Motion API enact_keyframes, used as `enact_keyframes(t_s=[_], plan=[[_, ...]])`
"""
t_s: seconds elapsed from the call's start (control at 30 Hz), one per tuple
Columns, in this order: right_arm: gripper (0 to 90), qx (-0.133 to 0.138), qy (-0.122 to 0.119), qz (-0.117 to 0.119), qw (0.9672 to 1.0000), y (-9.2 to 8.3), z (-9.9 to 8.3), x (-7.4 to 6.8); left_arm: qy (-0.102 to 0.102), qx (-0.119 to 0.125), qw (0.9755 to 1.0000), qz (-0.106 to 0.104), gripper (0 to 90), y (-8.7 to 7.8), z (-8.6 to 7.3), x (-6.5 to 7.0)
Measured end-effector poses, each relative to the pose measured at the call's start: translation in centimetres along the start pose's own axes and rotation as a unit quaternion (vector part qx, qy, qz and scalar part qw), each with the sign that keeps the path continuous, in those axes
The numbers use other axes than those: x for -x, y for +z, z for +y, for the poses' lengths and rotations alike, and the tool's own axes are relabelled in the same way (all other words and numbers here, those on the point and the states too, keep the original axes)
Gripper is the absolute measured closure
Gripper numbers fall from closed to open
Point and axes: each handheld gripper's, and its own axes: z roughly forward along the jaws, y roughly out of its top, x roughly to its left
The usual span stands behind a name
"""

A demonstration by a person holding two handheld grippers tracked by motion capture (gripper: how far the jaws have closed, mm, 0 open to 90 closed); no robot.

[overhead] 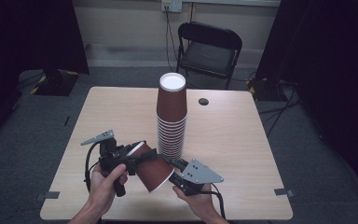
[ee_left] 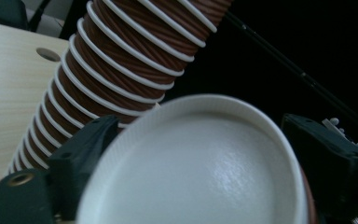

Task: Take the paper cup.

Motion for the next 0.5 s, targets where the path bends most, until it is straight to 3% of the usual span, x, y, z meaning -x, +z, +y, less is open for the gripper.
enact_keyframes(t_s=[0.13,0.23,0.33,0.5], plan=[[84.9,-0.017,0.007,0.006,0.9998,-0.2,0.0,0.3,0.020,0.006,0.9998,0.005,15.3,-0.2,0.2,-0.1],[85.3,-0.056,0.023,0.008,0.9981,-0.6,-0.3,0.8,0.044,0.012,0.9990,0.001,15.6,-0.5,0.3,-0.1],[85.8,-0.068,0.036,0.012,0.9969,-0.8,-0.6,1.2,0.054,0.021,0.9981,0.021,15.6,-0.8,0.4,-0.1],[85.9,-0.108,0.068,0.014,0.9917,-1.4,-1.0,2.1,0.083,0.007,0.9957,0.041,17.4,-1.0,0.4,-0.2]])
